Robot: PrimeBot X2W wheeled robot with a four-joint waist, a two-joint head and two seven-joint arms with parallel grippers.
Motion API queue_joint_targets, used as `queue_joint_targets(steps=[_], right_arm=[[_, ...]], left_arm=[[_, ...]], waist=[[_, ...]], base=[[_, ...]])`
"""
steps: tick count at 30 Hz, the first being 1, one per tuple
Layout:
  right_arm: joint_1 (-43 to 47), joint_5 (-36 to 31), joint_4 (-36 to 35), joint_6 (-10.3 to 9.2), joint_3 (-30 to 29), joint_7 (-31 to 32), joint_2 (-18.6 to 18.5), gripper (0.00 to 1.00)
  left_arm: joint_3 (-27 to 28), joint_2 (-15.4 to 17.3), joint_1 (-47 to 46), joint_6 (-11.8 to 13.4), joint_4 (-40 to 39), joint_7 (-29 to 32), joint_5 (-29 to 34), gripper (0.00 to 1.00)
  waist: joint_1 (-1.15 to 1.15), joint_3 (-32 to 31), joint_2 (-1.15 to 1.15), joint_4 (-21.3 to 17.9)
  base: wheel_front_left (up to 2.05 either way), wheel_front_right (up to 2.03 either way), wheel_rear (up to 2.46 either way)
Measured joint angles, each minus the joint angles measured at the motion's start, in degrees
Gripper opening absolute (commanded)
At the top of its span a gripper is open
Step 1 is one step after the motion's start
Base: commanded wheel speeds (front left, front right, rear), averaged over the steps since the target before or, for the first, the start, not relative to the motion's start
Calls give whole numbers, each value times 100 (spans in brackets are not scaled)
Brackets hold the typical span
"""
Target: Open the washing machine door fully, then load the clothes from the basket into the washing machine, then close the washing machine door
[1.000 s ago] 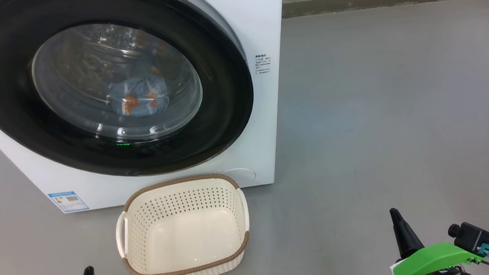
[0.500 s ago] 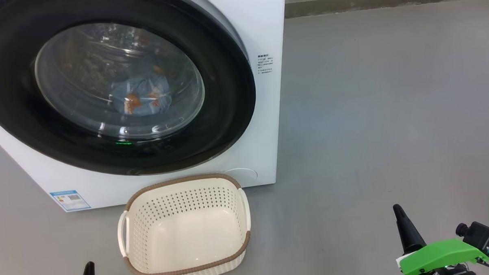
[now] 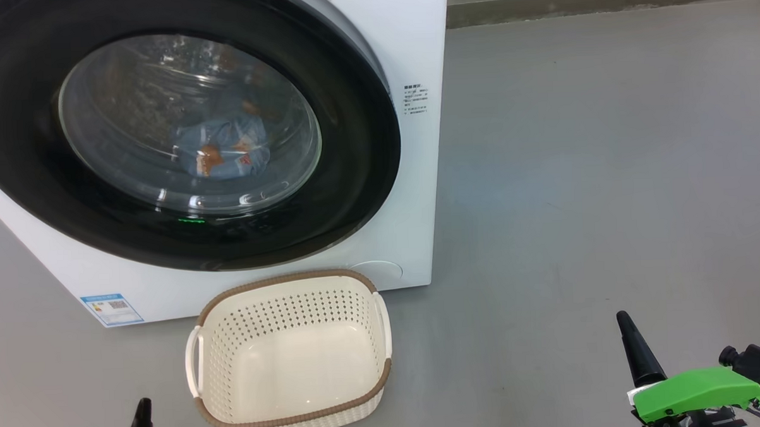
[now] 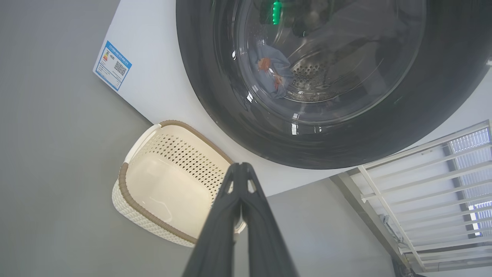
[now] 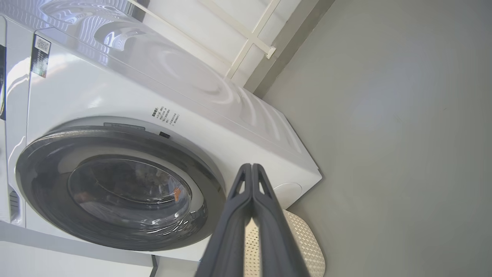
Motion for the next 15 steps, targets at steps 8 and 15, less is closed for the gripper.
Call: queue_joint_targets(steps=[8, 15], right_arm=[[1, 419, -90, -1, -57, 147, 40, 0], [2, 792, -164, -1, -136, 249, 58, 0]], left_arm=[[29, -27, -49, -1, 0, 140, -442, 0], [48, -73, -111, 0, -18, 255, -827, 0]], waist=[[0, -2, 0, 21], [0, -4, 0, 40]], base=[[0, 0, 0], [0, 0, 0]])
